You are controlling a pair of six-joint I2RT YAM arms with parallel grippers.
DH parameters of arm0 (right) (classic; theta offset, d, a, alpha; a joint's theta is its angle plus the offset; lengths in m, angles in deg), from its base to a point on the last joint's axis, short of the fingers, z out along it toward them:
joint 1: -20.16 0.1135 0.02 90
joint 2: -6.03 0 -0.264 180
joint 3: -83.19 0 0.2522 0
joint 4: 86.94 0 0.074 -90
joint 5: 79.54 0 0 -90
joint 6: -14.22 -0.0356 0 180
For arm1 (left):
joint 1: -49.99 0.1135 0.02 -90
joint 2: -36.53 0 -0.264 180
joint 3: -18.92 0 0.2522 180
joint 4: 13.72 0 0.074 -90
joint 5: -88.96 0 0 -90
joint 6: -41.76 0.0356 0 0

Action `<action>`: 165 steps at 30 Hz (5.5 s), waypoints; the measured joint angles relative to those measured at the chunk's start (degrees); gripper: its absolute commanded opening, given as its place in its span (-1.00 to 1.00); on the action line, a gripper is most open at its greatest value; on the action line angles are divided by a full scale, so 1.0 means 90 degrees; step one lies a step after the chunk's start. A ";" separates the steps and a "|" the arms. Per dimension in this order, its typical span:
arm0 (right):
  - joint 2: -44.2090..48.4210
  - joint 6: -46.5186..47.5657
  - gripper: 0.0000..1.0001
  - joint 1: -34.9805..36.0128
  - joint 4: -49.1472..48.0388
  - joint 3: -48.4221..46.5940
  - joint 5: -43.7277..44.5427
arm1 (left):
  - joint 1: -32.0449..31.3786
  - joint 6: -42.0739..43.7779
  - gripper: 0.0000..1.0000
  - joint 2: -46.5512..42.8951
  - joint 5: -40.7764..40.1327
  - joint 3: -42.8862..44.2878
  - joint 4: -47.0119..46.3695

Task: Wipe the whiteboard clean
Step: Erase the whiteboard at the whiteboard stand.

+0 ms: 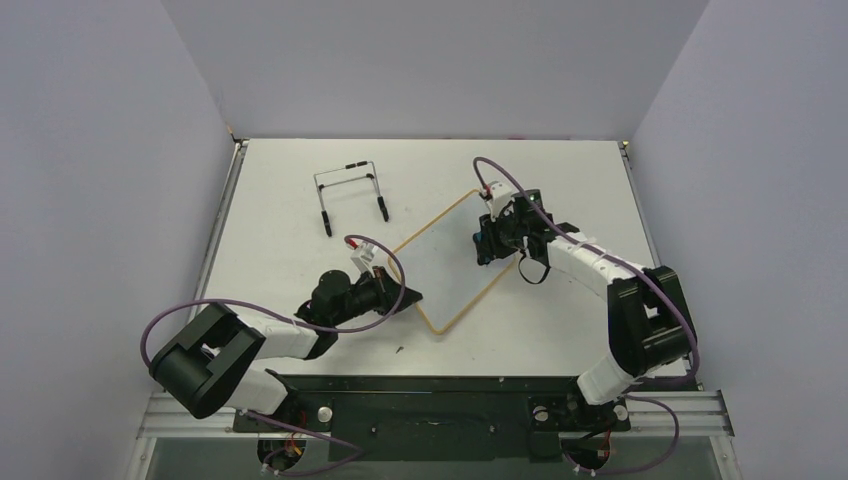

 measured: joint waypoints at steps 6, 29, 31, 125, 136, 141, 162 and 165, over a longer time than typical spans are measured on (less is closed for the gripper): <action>-0.0437 -0.0109 -1.00 -0.0457 0.0017 -0.0289 0.0321 | -0.0005 -0.0044 -1.00 0.0090 -0.0002 0.0027 -0.0039; -0.0260 -0.1229 -1.00 -0.0104 0.0114 -0.0209 -0.0058 | 0.0000 -0.0138 -1.00 0.0243 0.0007 0.0027 -0.0160; -0.0427 -0.1273 -1.00 -0.0352 0.0112 -0.0262 0.0114 | 0.0000 -0.0148 -1.00 0.0253 0.0017 0.0027 -0.0165; -0.0180 -0.0964 -1.00 -0.0571 0.0850 -0.0250 -0.0104 | 0.0345 -0.0733 -1.00 0.0918 0.0787 -0.0107 -0.1112; -0.0359 -0.0483 -1.00 0.0146 0.1122 -0.0313 -0.0369 | 0.0403 -0.0777 -1.00 0.0928 0.0804 -0.0107 -0.1100; -0.0202 -0.0403 -1.00 0.0554 0.1166 -0.0318 -0.0758 | 0.0410 -0.0767 -1.00 0.0928 0.0818 -0.0104 -0.1107; -0.0328 -0.0117 -1.00 0.0032 0.1178 -0.0374 -0.0736 | 0.0398 -0.0848 -1.00 0.0928 0.0969 -0.0090 -0.1103; -0.0257 -0.0100 -1.00 0.0158 0.1212 -0.0374 -0.1018 | 0.0396 -0.0838 -1.00 0.0920 0.0967 -0.0090 -0.1105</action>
